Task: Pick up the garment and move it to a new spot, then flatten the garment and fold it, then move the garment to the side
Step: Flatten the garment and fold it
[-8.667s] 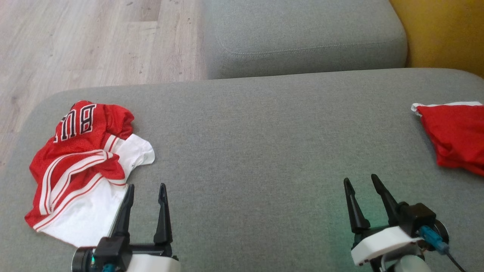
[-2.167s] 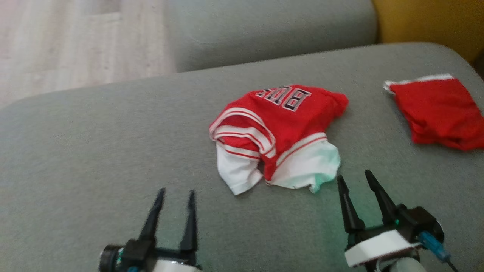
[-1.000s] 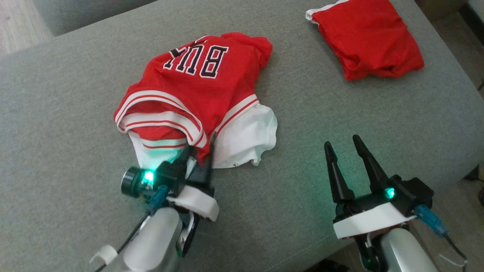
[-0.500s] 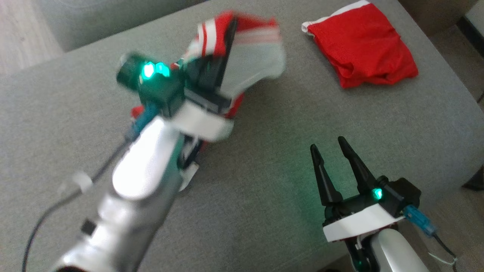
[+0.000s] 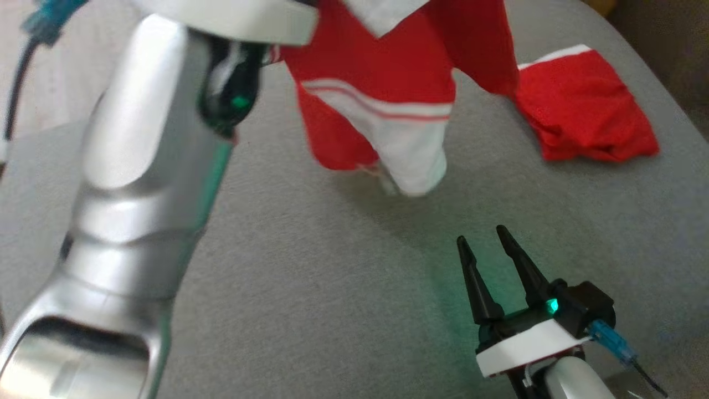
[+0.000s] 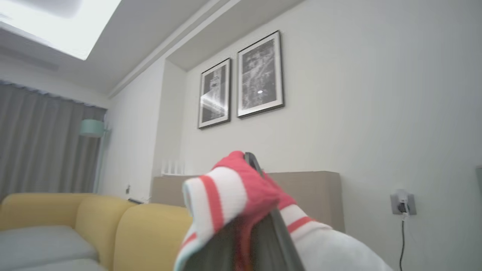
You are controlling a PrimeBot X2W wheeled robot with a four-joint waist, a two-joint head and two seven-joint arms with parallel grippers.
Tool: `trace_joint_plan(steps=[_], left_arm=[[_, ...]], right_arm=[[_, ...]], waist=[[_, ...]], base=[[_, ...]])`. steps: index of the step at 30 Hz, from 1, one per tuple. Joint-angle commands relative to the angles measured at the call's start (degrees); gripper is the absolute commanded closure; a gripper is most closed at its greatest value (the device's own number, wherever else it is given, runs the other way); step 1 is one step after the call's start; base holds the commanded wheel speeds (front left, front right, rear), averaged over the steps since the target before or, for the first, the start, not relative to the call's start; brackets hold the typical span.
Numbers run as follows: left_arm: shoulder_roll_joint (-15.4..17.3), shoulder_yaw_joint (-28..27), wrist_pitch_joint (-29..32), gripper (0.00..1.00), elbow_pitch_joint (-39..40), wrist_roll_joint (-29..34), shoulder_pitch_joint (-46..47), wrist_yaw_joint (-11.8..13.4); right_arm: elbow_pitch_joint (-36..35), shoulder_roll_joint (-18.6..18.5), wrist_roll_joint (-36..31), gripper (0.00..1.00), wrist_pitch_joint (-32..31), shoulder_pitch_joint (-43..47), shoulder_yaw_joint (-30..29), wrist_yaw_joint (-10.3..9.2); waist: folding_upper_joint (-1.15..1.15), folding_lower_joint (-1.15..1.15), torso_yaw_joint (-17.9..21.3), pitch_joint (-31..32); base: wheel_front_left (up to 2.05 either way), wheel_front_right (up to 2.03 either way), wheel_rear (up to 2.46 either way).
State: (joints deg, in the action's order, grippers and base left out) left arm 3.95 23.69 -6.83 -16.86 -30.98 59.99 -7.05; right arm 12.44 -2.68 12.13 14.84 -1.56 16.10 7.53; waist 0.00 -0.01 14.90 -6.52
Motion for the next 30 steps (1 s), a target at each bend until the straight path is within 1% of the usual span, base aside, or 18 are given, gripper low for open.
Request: trace_joint_plan(steps=[1,6,8,9,10,11,14,16,18,20,22,25,30], left_arm=[[3.8,-3.0,1.1,1.0,0.6,-1.4,-2.8,0.3],[8.8,-6.0,4.9,1.0,-4.7,-5.8,-15.0,1.1],[9.3,-6.3,5.3,1.0,-6.3,-6.5,-16.9,1.1],[9.6,-6.7,5.5,0.72,-7.9,-7.3,-18.3,1.1],[9.9,-6.8,5.3,0.11,-9.5,-7.8,-19.4,0.9],[10.1,-6.9,4.3,0.0,-10.7,-8.0,-20.1,0.7],[10.3,-6.8,-1.3,0.0,-13.7,-6.7,-21.8,0.5],[9.9,-6.2,-4.9,0.0,-15.0,-5.2,-23.2,0.5],[9.4,-5.5,-7.0,0.0,-15.4,-2.7,-25.0,1.4],[8.6,-4.3,-7.9,0.0,-14.6,0.9,-27.3,3.1],[6.7,-3.8,-8.1,0.0,-12.3,3.3,-30.1,4.8],[3.8,-4.6,-8.1,0.0,-7.1,6.6,-33.6,6.6],[1.2,-7.5,-8.2,0.0,-1.8,10.9,-37.9,9.3]], right_arm=[[-1.5,-0.2,-0.5,0.0,0.2,-0.6,1.0,-0.04],[-0.9,-0.2,-1.6,0.0,0.2,-0.9,0.8,-0.04],[-0.8,-0.2,-1.9,0.0,0.2,-1.1,0.6,-0.04],[-0.6,-0.2,-2.1,0.0,0.2,-1.4,0.5,-0.04],[-0.5,-0.2,-2.4,0.0,0.2,-1.8,0.5,-0.04],[-0.3,-0.2,-2.7,0.0,0.2,-2.2,0.6,-0.04],[0.0,-0.2,-3.2,0.0,0.2,-3.0,0.3,-0.04],[0.1,-0.2,-3.4,0.0,0.2,-3.2,-0.1,-0.04],[0.2,-0.2,-3.6,0.0,0.2,-3.3,-0.3,-0.04],[0.3,-0.2,-3.8,0.0,0.2,-3.3,-0.6,-0.04],[0.3,-0.2,-3.9,0.0,0.2,-3.5,-0.9,-0.04],[0.1,-0.2,-4.1,0.0,0.2,-4.3,-1.5,-0.04],[0.1,-0.2,-3.9,0.0,0.2,-5.2,-1.1,-0.04]], waist=[[0.0,0.01,-2.4,0.6],[0.0,0.01,-5.1,-1.4],[0.0,0.01,-5.7,-2.1],[0.0,0.01,-6.1,-2.8],[0.0,0.01,-6.5,-3.5],[0.0,0.01,-6.9,-4.2],[0.0,0.01,-7.9,-5.7],[0.0,0.01,-8.7,-6.4],[0.0,0.01,-9.4,-6.8],[0.0,0.01,-10.2,-7.1],[0.0,0.01,-10.9,-7.7],[0.0,0.01,-11.8,-9.0],[0.0,0.01,-12.1,-9.9]], base=[[0.0,0.0,0.0],[0.0,0.0,0.0],[0.0,0.0,0.0],[0.0,0.0,0.0],[0.0,0.0,0.0],[0.0,0.0,0.0],[0.0,0.0,0.0],[0.0,0.0,0.0],[0.0,0.0,0.0],[0.0,0.0,0.0],[0.0,0.0,0.0],[0.0,0.0,0.0],[0.0,0.0,0.0]])
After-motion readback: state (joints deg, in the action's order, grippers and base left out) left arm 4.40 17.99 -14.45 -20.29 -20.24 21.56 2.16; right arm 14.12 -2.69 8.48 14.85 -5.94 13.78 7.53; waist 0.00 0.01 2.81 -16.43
